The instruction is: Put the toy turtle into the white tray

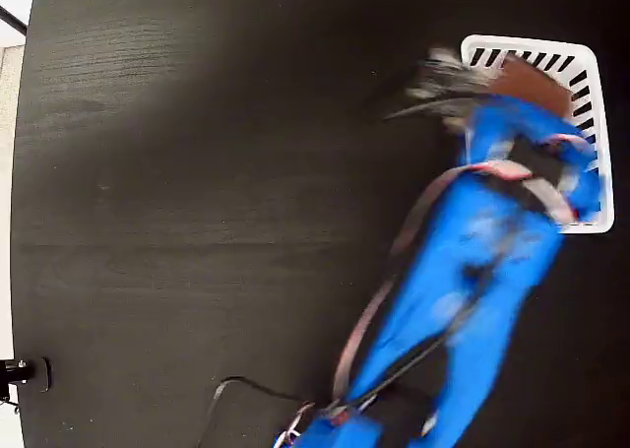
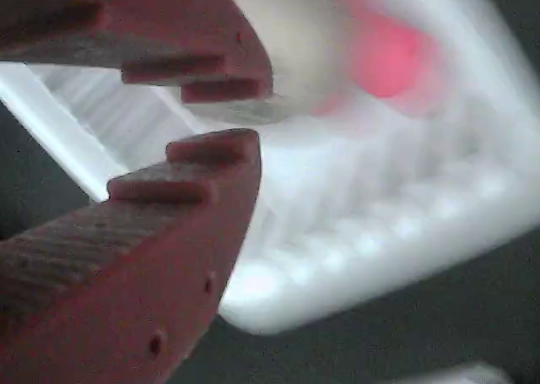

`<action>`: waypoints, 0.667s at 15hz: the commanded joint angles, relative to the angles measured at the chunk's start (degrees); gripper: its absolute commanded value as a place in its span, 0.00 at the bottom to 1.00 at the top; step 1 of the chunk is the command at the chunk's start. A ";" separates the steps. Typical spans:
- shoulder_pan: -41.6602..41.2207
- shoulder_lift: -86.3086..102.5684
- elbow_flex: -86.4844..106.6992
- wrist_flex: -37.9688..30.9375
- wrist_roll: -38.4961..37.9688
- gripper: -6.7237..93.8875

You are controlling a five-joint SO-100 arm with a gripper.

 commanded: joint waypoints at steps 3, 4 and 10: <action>-17.67 29.44 22.85 -6.06 4.22 0.07; -21.01 34.28 29.44 -7.91 4.48 0.07; -28.48 68.12 78.13 -23.99 2.72 0.07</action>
